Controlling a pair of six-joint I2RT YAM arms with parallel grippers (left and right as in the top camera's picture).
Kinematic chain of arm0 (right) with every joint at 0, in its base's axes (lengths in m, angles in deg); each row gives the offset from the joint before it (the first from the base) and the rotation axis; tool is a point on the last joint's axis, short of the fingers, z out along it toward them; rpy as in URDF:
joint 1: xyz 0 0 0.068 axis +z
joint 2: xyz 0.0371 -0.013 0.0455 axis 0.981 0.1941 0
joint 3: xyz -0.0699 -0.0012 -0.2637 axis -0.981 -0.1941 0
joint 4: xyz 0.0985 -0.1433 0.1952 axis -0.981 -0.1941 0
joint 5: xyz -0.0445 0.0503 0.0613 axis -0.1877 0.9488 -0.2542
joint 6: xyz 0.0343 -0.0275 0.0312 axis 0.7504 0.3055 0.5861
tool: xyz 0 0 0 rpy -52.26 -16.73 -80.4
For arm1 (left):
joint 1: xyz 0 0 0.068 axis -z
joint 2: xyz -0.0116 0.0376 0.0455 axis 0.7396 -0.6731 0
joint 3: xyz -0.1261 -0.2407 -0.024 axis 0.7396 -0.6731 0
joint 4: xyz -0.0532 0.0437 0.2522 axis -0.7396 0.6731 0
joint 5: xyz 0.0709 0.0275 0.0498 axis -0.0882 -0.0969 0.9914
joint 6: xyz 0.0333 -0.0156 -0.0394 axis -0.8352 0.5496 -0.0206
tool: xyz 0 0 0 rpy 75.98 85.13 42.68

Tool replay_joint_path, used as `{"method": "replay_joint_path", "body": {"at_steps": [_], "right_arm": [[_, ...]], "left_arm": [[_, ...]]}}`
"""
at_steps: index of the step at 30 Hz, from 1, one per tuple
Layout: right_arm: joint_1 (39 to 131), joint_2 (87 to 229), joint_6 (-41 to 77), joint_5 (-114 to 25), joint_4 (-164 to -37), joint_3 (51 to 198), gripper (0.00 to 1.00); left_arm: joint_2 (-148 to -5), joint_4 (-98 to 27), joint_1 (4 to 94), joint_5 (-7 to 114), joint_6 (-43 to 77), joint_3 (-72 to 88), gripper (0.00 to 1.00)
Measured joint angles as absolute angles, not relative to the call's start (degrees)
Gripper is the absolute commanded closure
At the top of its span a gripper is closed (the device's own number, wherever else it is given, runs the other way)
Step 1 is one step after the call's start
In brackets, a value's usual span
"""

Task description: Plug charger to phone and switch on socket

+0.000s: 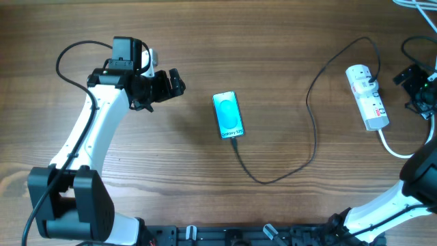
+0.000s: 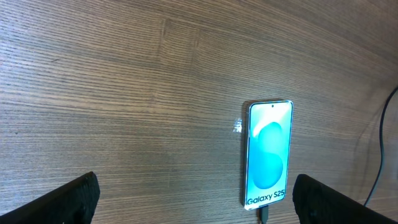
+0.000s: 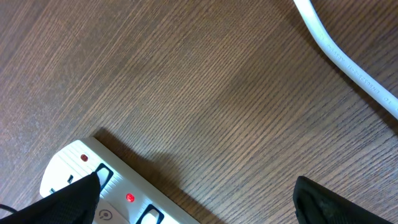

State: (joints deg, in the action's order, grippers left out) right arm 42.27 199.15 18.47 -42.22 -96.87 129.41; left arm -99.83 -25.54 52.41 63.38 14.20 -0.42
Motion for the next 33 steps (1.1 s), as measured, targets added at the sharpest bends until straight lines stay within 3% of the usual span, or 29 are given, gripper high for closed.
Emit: {"method": "replay_joint_path", "body": {"at_steps": [12,26,33], "right_arm": [[42.27,199.15,18.47,-42.19,-96.87,129.41,0.0],[42.27,199.15,18.47,-42.19,-96.87,129.41,0.0],[42.27,199.15,18.47,-42.19,-96.87,129.41,0.0]], "left_arm": [[-99.21,-25.54,52.41,63.4,14.2,-0.42,0.0],[-87.02,-19.35,52.41,66.2,14.17,-0.44,0.0],[-86.84,-28.51,52.41,66.35,14.17,-9.34,0.0]]}}
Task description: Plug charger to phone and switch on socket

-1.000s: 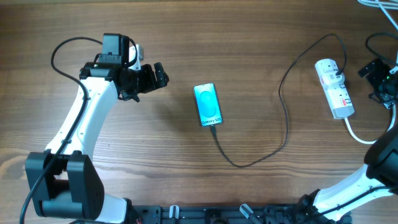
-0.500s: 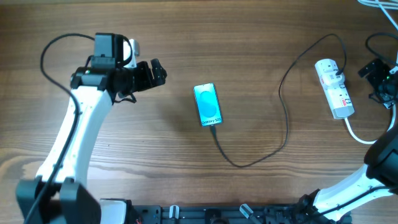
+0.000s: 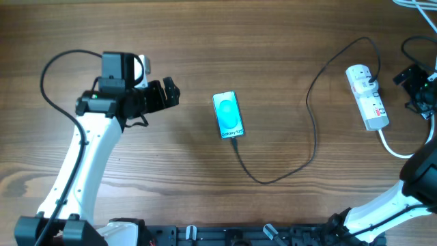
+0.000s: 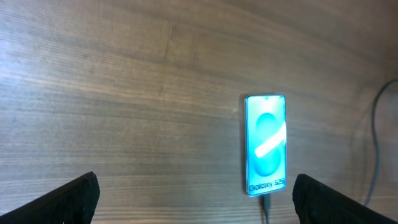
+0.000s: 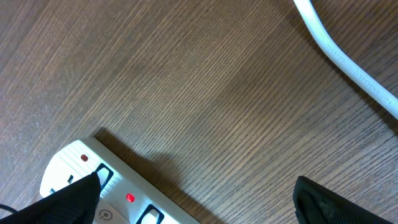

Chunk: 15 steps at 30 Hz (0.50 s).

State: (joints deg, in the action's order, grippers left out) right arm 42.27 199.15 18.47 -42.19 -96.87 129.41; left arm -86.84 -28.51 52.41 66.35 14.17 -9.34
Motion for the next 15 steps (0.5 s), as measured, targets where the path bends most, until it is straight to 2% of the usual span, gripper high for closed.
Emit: {"method": "replay_joint_path", "body": {"at_steps": [15], "right_arm": [[42.27,199.15,18.47,-42.22,-96.87,129.41,0.0]], "left_arm": [[-82.82,-45.03,55.42,66.33,14.2,-28.88,0.0]]}}
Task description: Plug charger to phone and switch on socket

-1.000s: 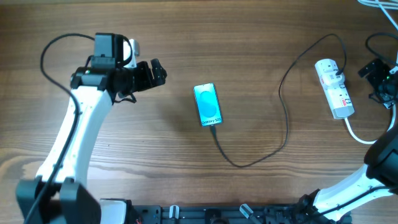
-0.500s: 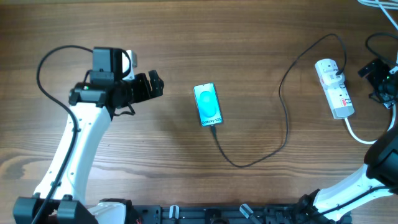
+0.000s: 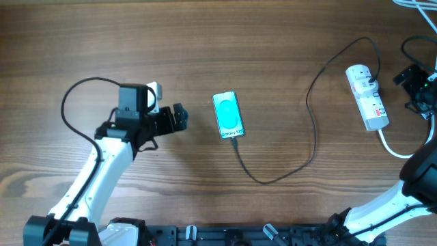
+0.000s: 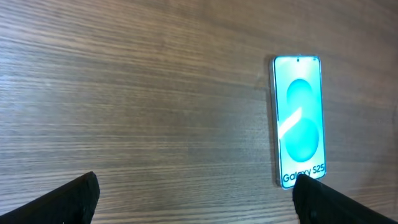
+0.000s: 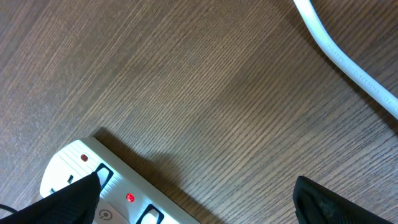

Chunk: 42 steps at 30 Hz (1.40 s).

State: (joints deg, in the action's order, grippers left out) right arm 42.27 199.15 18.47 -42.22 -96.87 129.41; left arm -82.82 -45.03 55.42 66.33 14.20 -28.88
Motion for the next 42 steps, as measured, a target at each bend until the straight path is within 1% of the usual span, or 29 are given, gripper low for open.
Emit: {"method": "replay_joint_path", "body": {"at_steps": [6,22,30,35,42], "right_arm": [[42.27,199.15,18.47,-42.22,-96.85,129.41,0.0],[42.27,199.15,18.47,-42.22,-96.87,129.41,0.0],[42.27,199.15,18.47,-42.22,-96.85,129.41,0.0],[42.27,199.15,18.47,-42.19,-96.87,129.41,0.0],[42.27,199.15,18.47,-42.19,-96.87,129.41,0.0]], "left_arm": [[-82.76,-50.85,56.93,66.33,14.17,-33.31,0.0],[-82.76,-64.86,57.08,66.09,14.2,-45.27,0.0],[-81.79,-69.71,57.08,66.09,14.2,-48.68,0.0],[-81.36,-76.07,57.08,66.07,14.15,-51.87,0.0],[-80.61,-80.16,57.08,66.07,14.15,-54.45,0.0]]}}
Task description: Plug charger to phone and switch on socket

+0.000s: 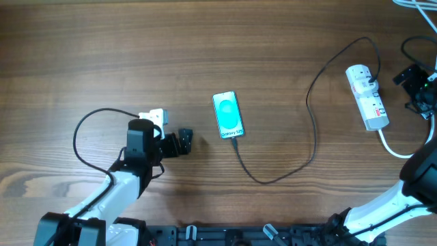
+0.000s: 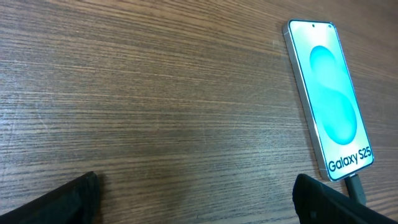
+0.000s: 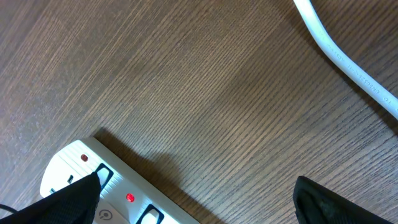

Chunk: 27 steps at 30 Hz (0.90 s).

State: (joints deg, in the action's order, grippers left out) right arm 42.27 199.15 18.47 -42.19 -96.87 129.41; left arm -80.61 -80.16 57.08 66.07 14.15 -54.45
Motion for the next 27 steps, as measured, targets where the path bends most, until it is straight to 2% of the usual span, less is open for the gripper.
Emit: {"method": "replay_joint_path", "body": {"at_steps": [27], "right_arm": [[42.27,199.15,18.47,-42.22,-96.85,129.41,0.0]], "left_arm": [[-79.28,-88.88,57.08,66.14,13.45,-60.48,0.0]]}}
